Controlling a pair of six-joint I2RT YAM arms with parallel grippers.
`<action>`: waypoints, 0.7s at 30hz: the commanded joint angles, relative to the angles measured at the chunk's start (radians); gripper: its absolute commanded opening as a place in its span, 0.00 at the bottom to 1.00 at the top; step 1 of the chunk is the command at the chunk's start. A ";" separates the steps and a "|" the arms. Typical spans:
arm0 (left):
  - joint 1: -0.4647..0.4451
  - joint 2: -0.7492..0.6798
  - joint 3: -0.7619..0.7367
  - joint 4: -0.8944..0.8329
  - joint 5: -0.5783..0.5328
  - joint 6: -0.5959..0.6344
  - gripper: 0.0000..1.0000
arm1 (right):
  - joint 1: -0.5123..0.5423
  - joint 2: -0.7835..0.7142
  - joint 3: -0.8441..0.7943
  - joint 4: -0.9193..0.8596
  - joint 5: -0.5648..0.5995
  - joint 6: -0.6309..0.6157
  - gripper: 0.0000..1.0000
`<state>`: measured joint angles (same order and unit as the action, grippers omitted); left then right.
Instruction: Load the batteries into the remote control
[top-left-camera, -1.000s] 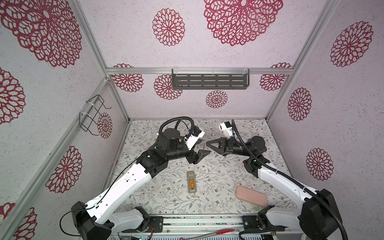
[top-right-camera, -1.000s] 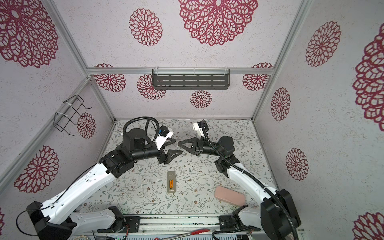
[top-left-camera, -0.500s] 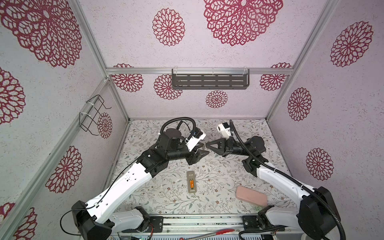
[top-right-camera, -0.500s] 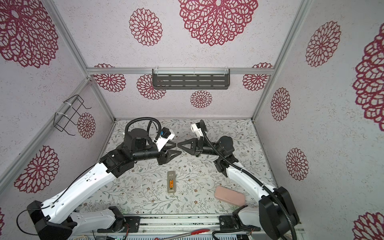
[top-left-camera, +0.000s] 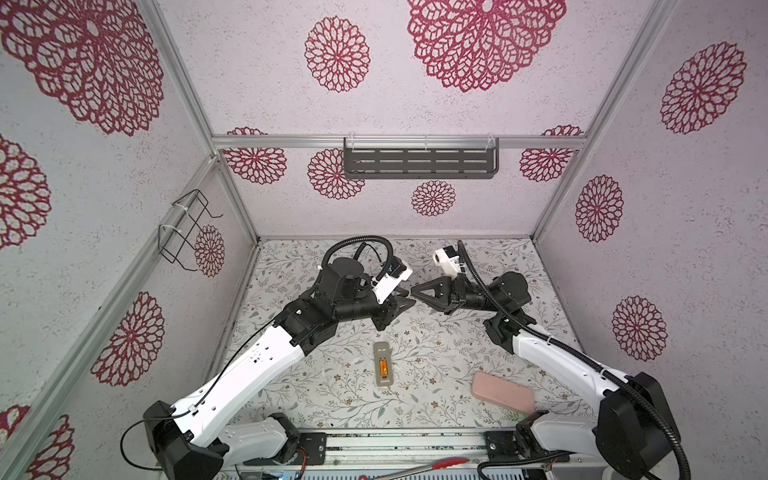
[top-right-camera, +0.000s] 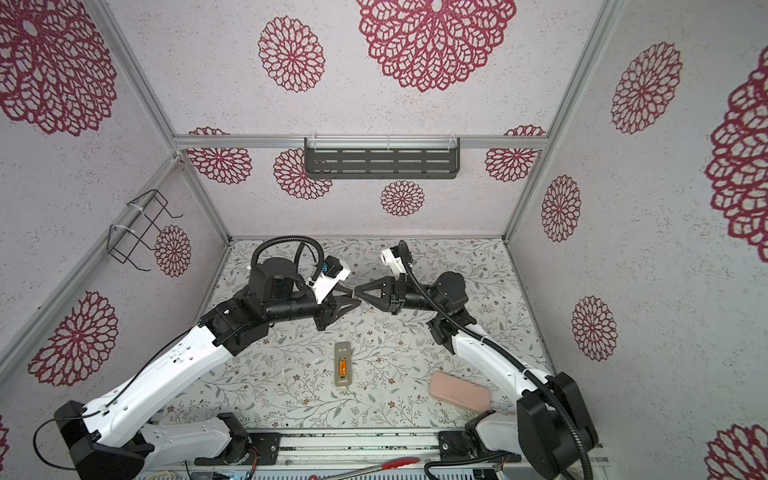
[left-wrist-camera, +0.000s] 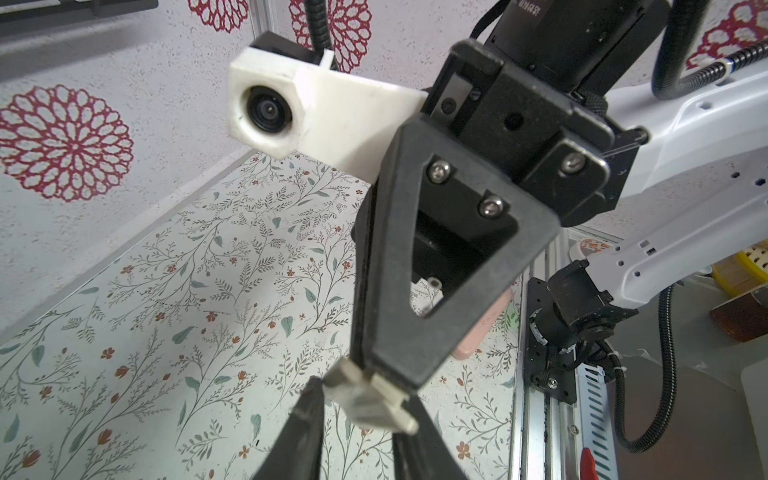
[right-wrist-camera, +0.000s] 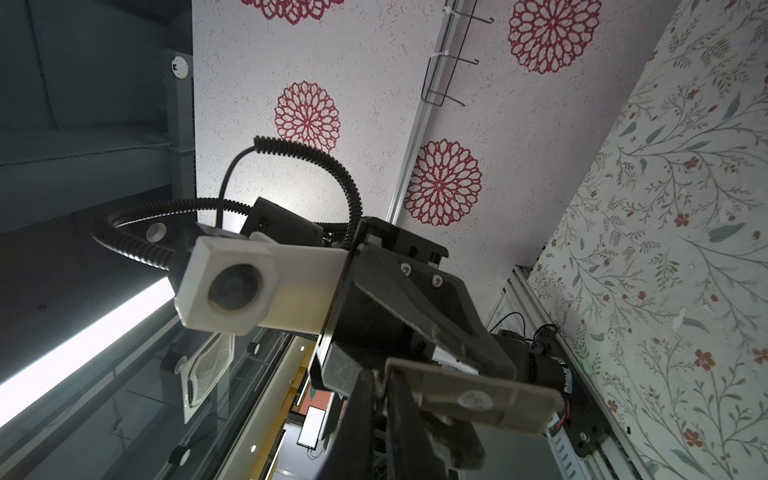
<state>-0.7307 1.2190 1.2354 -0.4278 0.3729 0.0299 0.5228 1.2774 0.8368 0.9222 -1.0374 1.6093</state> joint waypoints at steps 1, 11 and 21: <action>-0.011 0.005 0.012 0.000 -0.016 0.023 0.24 | 0.000 -0.012 0.047 0.051 -0.025 -0.009 0.22; -0.010 0.003 0.001 0.004 -0.059 0.002 0.06 | -0.009 -0.023 0.041 0.011 -0.024 -0.039 0.25; -0.009 -0.004 -0.026 0.005 -0.163 -0.066 0.00 | -0.032 -0.068 0.070 -0.252 -0.040 -0.224 0.30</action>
<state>-0.7334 1.2190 1.2263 -0.4320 0.2722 -0.0120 0.5030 1.2648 0.8497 0.7879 -1.0534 1.5208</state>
